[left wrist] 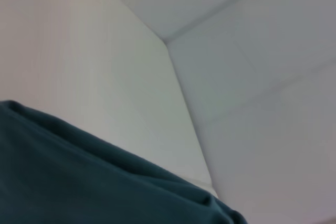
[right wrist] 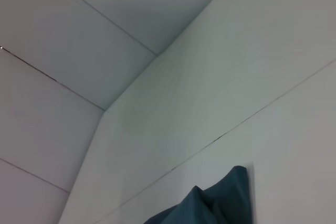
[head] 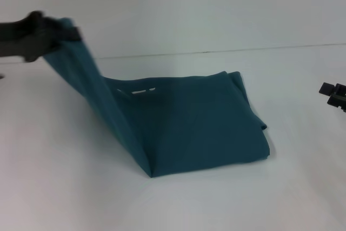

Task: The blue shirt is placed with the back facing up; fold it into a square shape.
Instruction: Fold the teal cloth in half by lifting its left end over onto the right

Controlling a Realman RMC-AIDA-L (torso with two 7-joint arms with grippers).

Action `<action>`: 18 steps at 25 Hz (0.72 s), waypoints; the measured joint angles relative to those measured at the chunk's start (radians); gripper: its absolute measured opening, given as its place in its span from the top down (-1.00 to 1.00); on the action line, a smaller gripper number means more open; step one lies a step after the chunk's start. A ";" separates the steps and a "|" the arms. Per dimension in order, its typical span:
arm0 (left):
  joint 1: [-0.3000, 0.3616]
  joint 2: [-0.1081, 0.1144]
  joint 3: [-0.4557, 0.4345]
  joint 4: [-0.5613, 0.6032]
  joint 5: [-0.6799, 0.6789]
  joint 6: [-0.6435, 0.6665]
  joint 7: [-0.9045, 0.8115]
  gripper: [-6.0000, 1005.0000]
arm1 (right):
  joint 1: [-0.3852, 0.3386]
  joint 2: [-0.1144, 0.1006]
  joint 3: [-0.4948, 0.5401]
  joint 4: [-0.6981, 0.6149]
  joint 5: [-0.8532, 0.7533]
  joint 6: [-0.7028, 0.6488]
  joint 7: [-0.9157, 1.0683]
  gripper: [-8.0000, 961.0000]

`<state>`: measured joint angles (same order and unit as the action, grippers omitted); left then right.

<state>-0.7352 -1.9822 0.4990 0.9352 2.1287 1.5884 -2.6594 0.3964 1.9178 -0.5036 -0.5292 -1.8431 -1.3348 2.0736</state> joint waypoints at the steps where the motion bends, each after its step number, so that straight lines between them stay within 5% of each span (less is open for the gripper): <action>1: -0.024 0.001 0.027 -0.001 0.000 -0.001 -0.004 0.92 | 0.000 0.000 0.000 0.000 0.000 0.000 0.000 -0.37; 9: -0.161 -0.014 0.232 -0.019 0.008 -0.027 -0.009 0.92 | 0.002 0.005 -0.013 0.000 -0.001 0.002 -0.003 -0.37; 18: -0.217 -0.148 0.505 -0.057 0.010 -0.177 0.024 0.92 | 0.000 0.008 -0.020 0.000 -0.001 0.004 -0.003 -0.37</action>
<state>-0.9524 -2.1300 1.0043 0.8784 2.1384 1.4118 -2.6357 0.3968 1.9257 -0.5239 -0.5292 -1.8439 -1.3304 2.0708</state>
